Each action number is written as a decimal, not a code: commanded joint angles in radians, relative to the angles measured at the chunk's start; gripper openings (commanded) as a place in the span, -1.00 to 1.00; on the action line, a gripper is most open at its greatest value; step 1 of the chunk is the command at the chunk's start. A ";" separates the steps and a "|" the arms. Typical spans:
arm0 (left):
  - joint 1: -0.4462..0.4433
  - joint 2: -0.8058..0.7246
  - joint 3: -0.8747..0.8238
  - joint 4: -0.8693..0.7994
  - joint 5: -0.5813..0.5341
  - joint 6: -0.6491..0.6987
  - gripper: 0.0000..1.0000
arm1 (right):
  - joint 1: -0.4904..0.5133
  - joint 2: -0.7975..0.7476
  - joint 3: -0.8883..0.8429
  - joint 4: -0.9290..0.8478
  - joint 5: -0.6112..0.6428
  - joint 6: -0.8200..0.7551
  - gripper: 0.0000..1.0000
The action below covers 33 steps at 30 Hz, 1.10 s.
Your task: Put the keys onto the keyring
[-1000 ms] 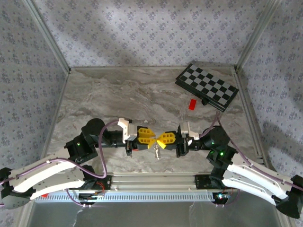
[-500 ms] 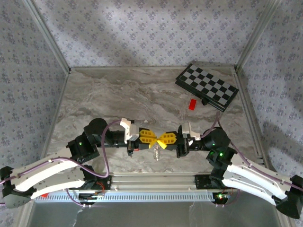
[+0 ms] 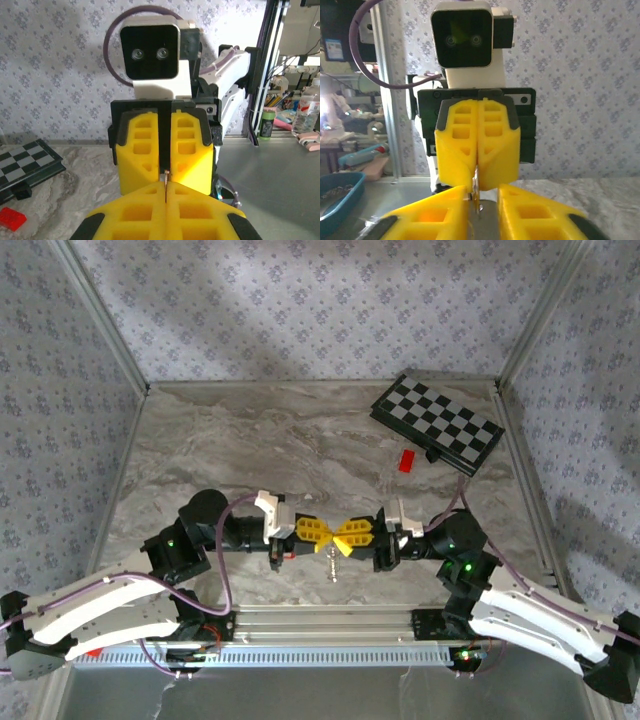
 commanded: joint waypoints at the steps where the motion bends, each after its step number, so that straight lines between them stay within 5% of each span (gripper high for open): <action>1: 0.005 -0.021 0.050 -0.054 -0.006 0.047 -1.00 | 0.028 -0.037 0.077 -0.202 0.070 -0.115 -0.25; 13: 0.006 0.007 0.106 -0.174 -0.031 0.117 -1.00 | 0.128 -0.039 0.188 -0.525 0.244 -0.312 -0.26; 33: 0.005 0.032 0.112 -0.206 -0.045 0.135 -1.00 | 0.158 -0.049 0.185 -0.506 0.324 -0.320 -0.38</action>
